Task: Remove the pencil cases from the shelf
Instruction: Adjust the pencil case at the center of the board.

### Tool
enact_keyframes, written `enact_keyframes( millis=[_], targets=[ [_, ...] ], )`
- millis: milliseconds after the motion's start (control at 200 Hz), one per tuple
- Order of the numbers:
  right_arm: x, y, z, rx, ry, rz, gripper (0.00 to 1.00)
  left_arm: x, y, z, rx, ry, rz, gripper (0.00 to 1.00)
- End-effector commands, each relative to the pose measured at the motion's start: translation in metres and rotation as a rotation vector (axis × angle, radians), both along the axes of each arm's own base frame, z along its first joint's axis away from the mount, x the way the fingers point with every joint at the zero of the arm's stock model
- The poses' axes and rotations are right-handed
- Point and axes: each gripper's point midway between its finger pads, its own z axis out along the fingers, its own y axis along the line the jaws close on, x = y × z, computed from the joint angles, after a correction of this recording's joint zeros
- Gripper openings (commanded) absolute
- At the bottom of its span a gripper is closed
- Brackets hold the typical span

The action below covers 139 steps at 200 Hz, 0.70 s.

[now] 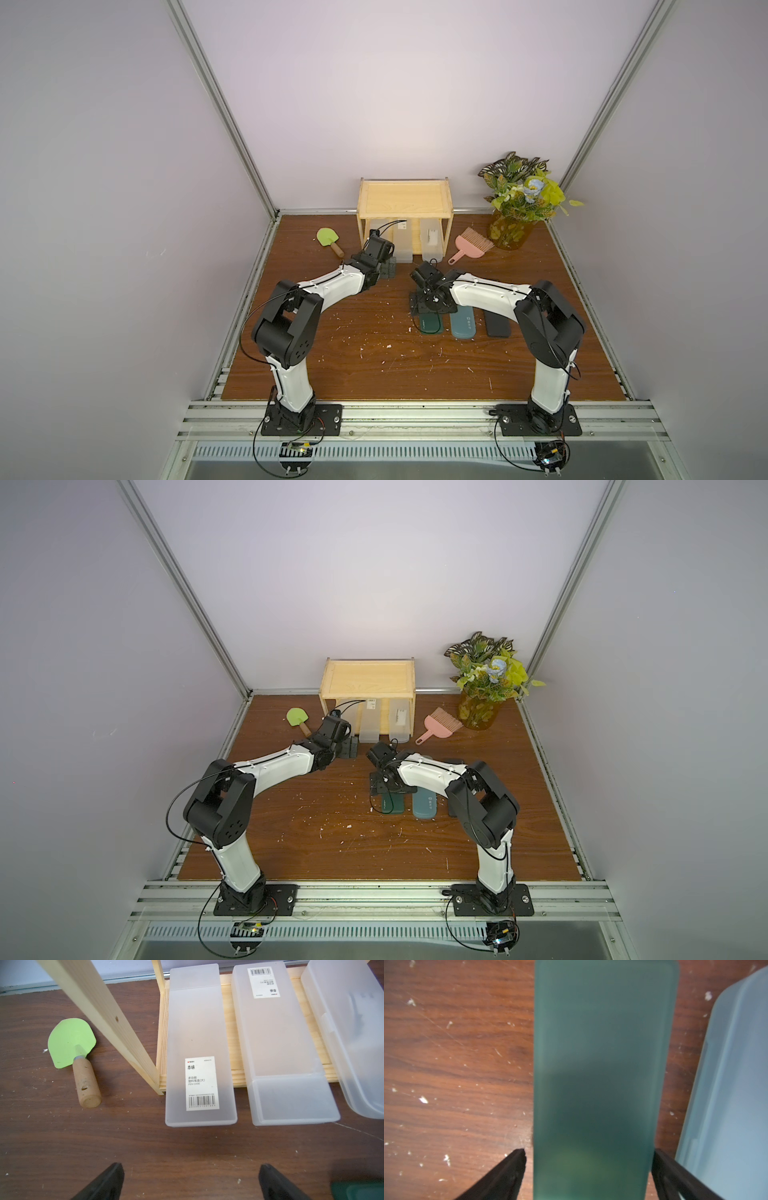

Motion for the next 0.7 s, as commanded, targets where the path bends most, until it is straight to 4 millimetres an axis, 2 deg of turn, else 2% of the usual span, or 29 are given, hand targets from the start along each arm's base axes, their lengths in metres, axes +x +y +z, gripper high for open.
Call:
enact_keyframes(
  millis=[0,100,305,631,691],
  targets=[
    [0.008,0.006,0.026,0.023,-0.047,-0.006,0.99,0.000,0.005,0.007,0.003,-0.010,-0.002,1.00],
    [0.011,0.009,0.028,0.023,-0.051,0.000,0.99,0.000,0.006,0.007,0.004,-0.010,0.000,1.00],
    [0.012,0.014,0.016,0.019,-0.027,0.008,0.94,0.000,0.006,0.007,0.009,-0.009,0.002,1.00],
    [0.008,0.005,0.005,-0.012,-0.012,-0.006,0.92,0.000,0.008,0.008,0.014,-0.010,0.006,1.00],
    [0.008,0.005,0.005,-0.013,-0.011,-0.006,0.85,0.000,0.008,0.009,0.013,-0.010,0.007,1.00]
  ],
)
